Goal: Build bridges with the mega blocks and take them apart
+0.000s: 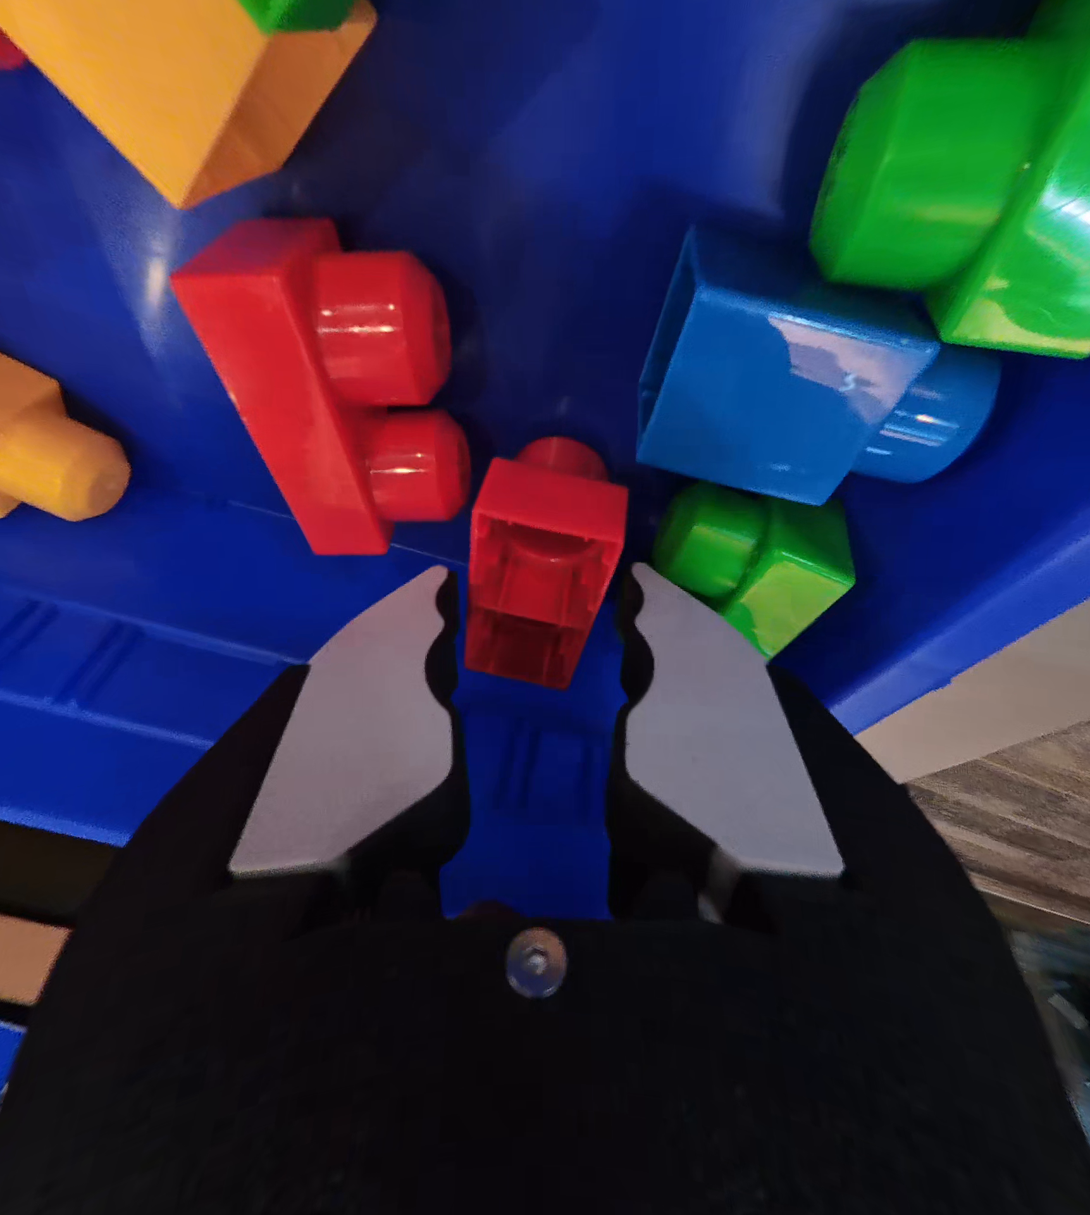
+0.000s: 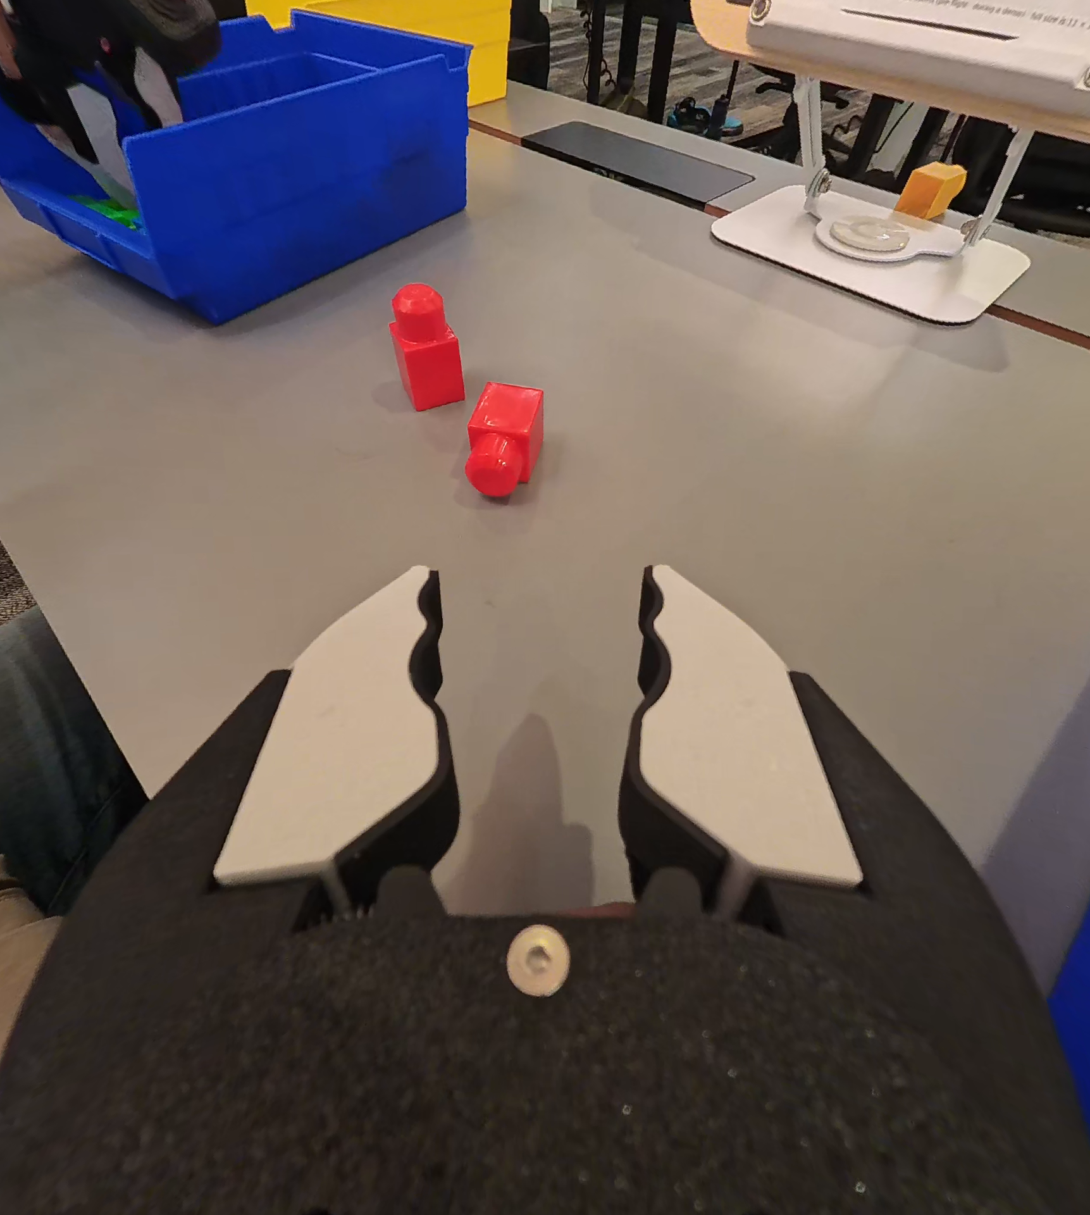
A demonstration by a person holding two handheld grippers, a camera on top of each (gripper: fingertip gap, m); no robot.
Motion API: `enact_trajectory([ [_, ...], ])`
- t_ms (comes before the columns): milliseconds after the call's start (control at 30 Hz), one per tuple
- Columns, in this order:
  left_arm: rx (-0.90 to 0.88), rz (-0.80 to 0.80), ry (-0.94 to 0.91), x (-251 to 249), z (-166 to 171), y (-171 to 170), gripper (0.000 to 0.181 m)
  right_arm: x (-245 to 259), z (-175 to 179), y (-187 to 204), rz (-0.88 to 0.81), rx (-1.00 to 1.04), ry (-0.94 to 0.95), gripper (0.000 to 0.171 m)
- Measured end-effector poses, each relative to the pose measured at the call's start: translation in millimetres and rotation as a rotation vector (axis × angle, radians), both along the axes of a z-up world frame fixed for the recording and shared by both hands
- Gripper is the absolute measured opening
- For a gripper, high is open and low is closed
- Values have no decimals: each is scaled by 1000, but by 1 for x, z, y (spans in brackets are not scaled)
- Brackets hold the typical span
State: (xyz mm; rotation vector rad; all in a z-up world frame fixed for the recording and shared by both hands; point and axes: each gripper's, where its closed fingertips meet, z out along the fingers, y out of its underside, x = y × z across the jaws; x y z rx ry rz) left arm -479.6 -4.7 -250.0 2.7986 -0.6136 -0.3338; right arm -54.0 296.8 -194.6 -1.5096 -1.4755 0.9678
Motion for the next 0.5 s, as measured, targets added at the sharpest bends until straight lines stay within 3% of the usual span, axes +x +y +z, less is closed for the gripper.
enact_trajectory([
  [500,19,-24,15,2,-4,3,38,0,4,-2,2,8,3,58],
])
